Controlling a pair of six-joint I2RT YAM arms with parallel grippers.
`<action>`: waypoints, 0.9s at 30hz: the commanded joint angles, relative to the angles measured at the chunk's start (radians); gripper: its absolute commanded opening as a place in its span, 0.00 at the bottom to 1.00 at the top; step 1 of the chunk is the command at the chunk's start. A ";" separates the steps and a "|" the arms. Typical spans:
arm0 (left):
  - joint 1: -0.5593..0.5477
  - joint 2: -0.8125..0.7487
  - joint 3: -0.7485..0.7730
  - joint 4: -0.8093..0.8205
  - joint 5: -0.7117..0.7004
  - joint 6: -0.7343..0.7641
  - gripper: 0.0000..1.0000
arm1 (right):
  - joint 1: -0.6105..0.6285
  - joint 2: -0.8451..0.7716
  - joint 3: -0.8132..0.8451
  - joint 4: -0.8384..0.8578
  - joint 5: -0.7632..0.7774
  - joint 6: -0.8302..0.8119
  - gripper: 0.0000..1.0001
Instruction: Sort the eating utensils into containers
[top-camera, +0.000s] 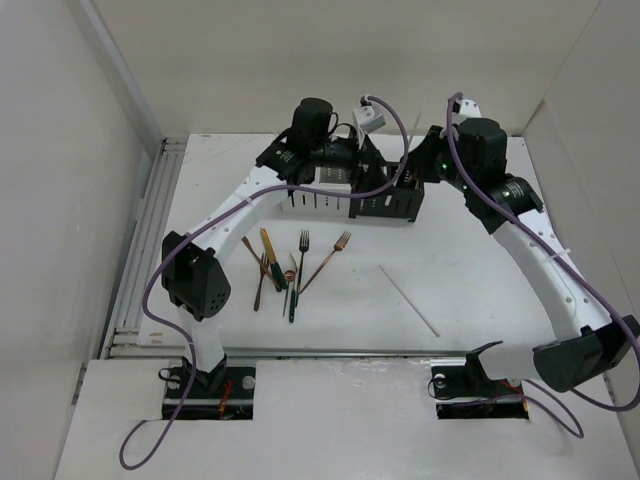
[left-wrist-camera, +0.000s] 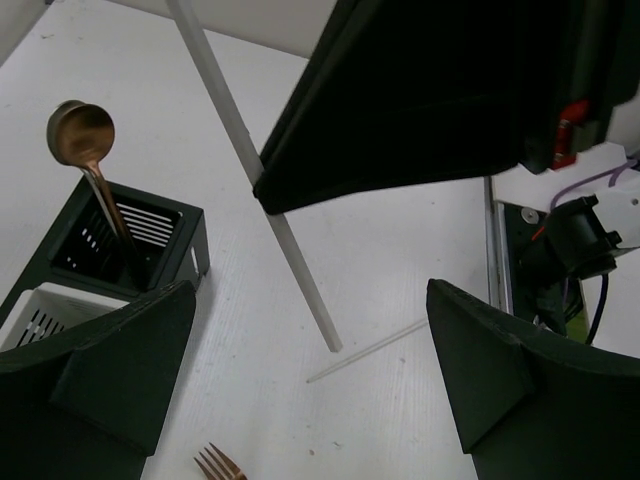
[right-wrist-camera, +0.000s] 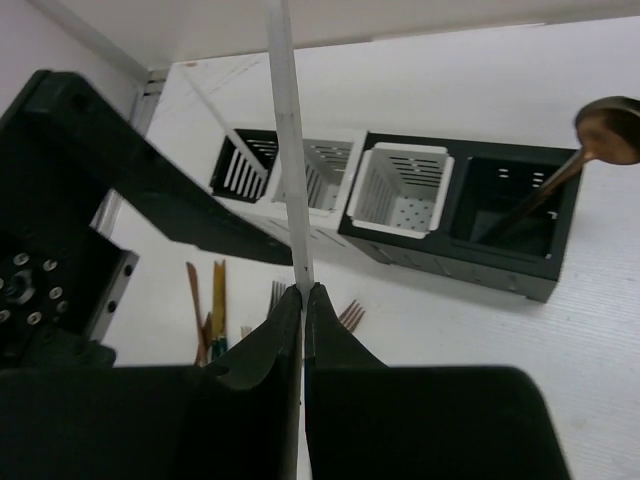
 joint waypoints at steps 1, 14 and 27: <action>0.002 -0.032 -0.008 0.078 -0.034 -0.040 1.00 | 0.031 -0.025 0.054 0.082 -0.023 0.035 0.00; 0.002 -0.003 0.002 0.109 -0.078 -0.092 0.37 | 0.080 -0.001 0.036 0.138 -0.075 0.098 0.00; 0.093 -0.013 -0.072 0.152 -0.430 -0.098 0.00 | 0.046 0.114 0.103 0.224 -0.161 0.095 0.65</action>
